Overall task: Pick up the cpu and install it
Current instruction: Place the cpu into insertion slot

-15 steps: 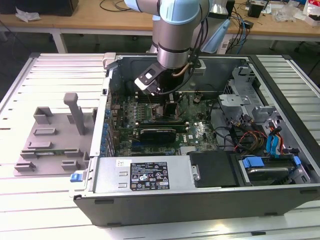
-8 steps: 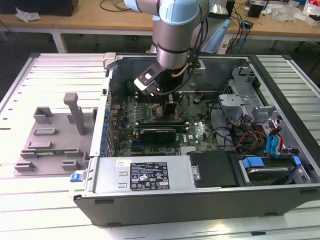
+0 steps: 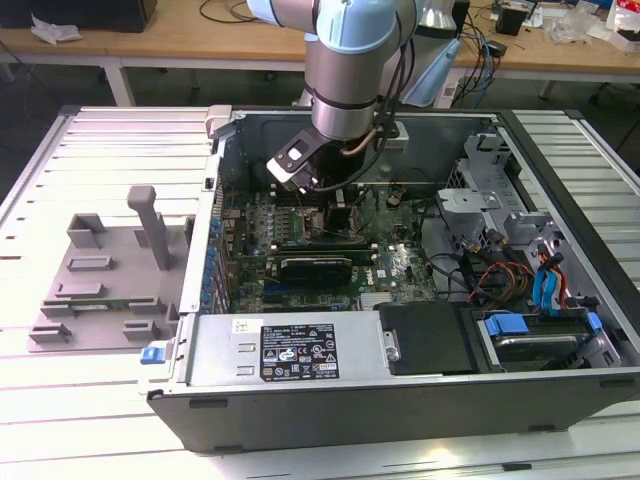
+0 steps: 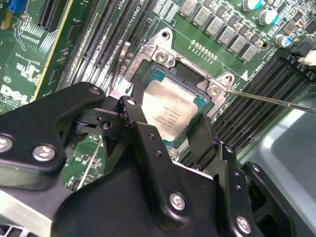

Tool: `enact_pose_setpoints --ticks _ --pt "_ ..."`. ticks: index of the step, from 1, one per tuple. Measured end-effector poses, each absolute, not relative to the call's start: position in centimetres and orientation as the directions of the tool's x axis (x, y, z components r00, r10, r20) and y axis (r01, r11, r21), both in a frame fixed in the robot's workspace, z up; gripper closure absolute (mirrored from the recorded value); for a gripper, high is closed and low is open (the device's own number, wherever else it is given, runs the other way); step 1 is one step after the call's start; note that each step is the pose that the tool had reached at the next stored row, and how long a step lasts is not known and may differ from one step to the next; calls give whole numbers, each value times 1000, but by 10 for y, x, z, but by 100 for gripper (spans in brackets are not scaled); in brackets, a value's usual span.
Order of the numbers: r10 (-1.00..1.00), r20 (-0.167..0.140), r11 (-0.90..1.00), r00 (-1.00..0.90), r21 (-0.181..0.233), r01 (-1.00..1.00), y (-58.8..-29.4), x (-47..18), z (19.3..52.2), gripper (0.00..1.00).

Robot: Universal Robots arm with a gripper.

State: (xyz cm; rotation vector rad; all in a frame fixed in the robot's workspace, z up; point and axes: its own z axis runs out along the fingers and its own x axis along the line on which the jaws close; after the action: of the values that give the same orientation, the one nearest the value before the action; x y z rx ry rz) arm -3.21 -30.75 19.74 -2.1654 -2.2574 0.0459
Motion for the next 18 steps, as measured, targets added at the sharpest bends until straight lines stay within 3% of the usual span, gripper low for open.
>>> enact_pose_setpoints --ticks 16,17,18 --pt "999 -11 41 -42 -31 999 -311 -30 208 38" --pt "999 -15 41 -42 -31 999 -307 -30 209 53" --pt "999 -25 42 -43 -30 999 -308 -34 210 76"
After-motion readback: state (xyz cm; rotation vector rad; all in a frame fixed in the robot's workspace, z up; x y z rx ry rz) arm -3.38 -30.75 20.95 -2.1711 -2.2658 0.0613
